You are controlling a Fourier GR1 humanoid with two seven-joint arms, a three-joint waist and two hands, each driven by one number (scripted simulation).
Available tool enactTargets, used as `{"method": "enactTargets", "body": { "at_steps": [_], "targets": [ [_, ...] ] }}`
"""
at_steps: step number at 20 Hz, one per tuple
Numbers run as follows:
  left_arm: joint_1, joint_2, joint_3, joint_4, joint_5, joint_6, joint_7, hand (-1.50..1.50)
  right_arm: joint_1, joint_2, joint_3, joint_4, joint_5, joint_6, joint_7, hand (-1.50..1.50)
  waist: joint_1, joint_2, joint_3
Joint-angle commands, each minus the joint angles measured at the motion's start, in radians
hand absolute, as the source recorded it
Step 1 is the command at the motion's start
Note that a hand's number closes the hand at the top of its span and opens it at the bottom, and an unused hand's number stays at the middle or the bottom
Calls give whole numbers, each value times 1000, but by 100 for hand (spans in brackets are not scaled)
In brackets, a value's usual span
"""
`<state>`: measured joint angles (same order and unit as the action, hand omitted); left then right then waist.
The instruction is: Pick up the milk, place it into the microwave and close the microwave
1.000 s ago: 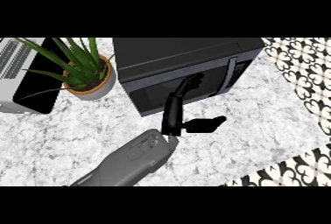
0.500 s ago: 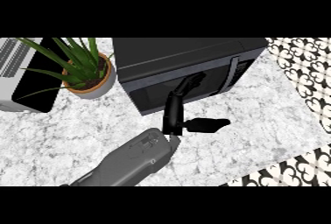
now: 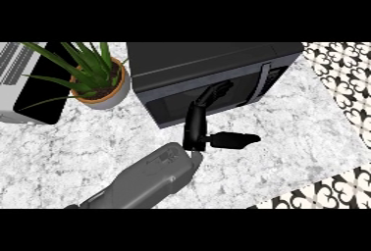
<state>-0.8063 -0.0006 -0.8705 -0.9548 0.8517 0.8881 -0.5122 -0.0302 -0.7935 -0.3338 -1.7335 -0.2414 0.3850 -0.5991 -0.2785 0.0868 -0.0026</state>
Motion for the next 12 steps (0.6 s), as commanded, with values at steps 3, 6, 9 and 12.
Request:
{"method": "enactTargets", "body": {
  "at_steps": [3,6,9,12],
  "targets": [
    [-55,1,53,53,36,18,-21,-150,6,133,80,56,-183,72,7,150,17,18,12],
    [-68,1,49,72,49,15,-38,-150,6,117,99,83,-199,105,36,-150,11,26,5],
    [-70,1,56,84,65,5,-58,-150,-10,113,95,112,-243,124,54,-150,15,25,2],
    [-82,1,45,91,78,1,-65,-150,-31,94,92,134,-281,158,68,-150,10,21,2]
  ]
}}
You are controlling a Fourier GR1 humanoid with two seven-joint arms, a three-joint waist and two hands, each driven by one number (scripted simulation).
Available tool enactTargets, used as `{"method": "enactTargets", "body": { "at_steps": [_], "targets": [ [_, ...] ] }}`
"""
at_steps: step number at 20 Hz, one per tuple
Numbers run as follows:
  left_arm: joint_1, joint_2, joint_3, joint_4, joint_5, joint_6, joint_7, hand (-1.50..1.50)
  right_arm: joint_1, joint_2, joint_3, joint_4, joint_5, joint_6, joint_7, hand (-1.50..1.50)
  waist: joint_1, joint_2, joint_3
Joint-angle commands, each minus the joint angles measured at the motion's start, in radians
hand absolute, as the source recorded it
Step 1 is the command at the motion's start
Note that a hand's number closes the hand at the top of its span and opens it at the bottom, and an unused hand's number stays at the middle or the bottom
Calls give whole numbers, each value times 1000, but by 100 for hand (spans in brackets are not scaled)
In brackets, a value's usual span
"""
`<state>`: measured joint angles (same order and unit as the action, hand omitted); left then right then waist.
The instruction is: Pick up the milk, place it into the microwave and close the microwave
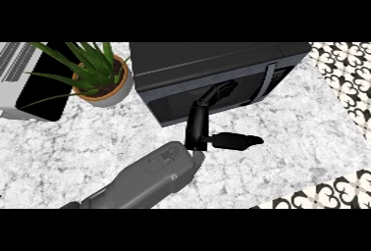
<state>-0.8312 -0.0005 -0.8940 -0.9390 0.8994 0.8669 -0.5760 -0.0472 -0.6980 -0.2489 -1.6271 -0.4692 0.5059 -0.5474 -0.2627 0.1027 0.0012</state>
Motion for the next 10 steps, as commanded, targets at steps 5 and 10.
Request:
{"method": "enactTargets", "body": {
  "at_steps": [5,10],
  "targets": [
    [-61,1,67,83,51,11,-32,-150,-35,-15,3,76,-94,63,36,-150,-6,10,-2],
    [-57,1,67,95,77,7,-49,-150,-60,-44,-7,117,-136,92,62,-150,-9,11,-1]
  ]
}}
